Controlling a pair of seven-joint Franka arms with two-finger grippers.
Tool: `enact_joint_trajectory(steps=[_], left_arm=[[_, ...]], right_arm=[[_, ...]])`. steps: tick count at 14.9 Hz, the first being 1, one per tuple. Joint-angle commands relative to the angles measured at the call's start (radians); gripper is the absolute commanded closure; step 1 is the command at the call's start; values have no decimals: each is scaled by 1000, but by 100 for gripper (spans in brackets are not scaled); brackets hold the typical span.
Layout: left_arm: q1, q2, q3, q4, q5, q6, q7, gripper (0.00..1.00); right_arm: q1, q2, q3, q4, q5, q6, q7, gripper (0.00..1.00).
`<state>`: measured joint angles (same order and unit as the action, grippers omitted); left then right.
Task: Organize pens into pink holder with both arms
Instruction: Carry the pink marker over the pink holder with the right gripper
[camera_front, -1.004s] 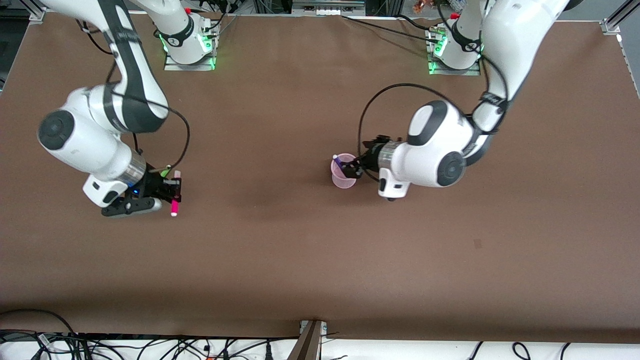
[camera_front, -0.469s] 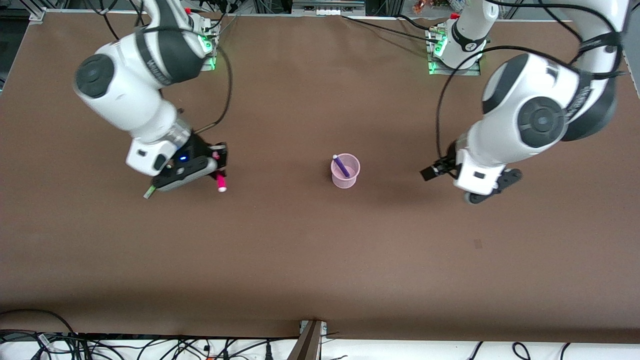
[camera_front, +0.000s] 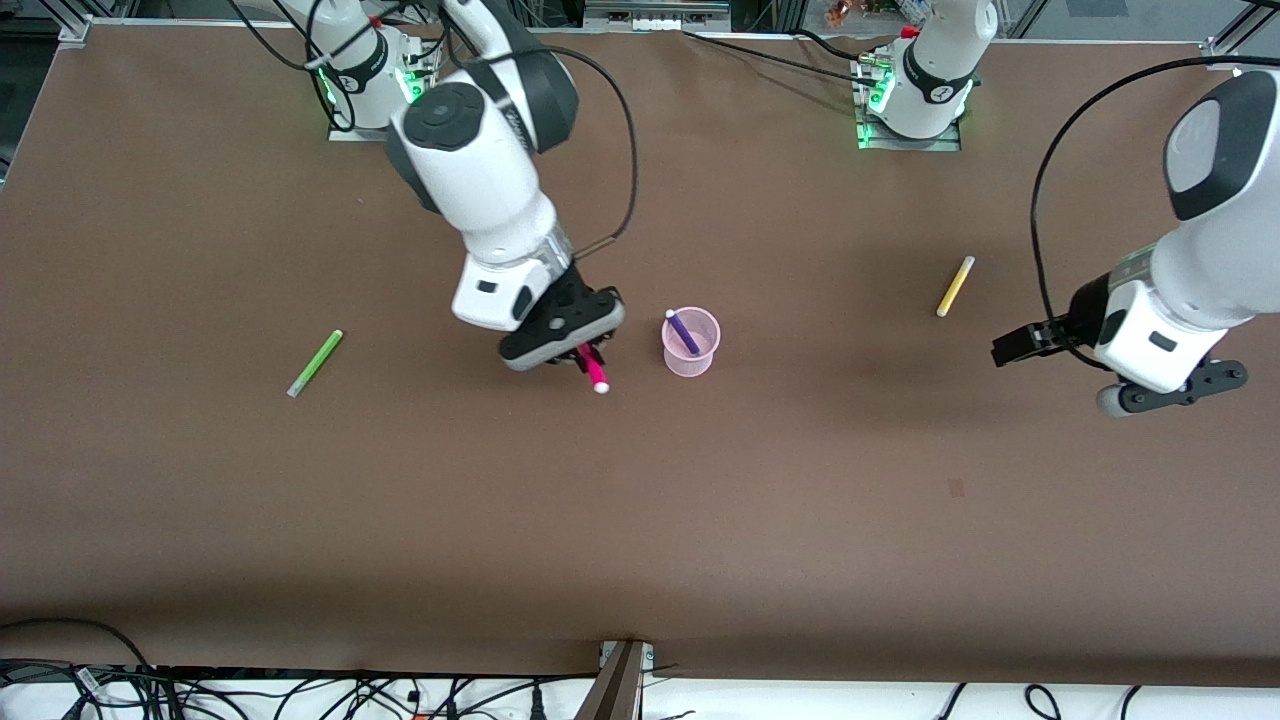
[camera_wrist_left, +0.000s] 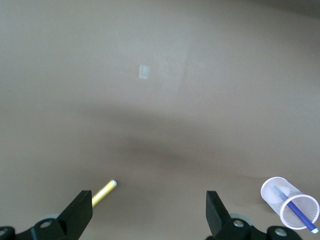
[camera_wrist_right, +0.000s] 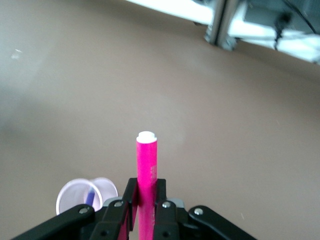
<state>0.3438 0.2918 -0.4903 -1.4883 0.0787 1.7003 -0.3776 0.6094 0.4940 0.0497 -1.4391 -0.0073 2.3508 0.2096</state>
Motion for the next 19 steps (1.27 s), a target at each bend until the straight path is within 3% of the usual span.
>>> enact_joint_trajectory(steps=[1, 7, 11, 13, 15, 17, 19], left_arm=[[47, -111, -11, -145, 7, 120, 92, 0], [64, -112, -11, -133, -3, 133, 98, 0], [86, -109, -10, -124, -5, 131, 169, 0], [46, -109, 21, -122, -7, 122, 236, 0], [-99, -114, 163, -119, -8, 96, 243, 0], [-263, -123, 356, -104, -84, 64, 253, 0], [-392, -146, 508, -106, -103, 61, 290, 0]], right_arm=[[59, 75, -16, 77, -72, 97, 57, 100], [174, 92, -17, 45, -284, 237, 381, 100], [187, 81, -17, -113, -290, 407, 424, 100], [187, 74, -19, -185, -292, 482, 426, 100], [188, 74, -25, -224, -290, 539, 426, 100], [194, 77, -34, -225, -302, 547, 427, 100], [214, 96, -77, -231, -326, 611, 427, 100]])
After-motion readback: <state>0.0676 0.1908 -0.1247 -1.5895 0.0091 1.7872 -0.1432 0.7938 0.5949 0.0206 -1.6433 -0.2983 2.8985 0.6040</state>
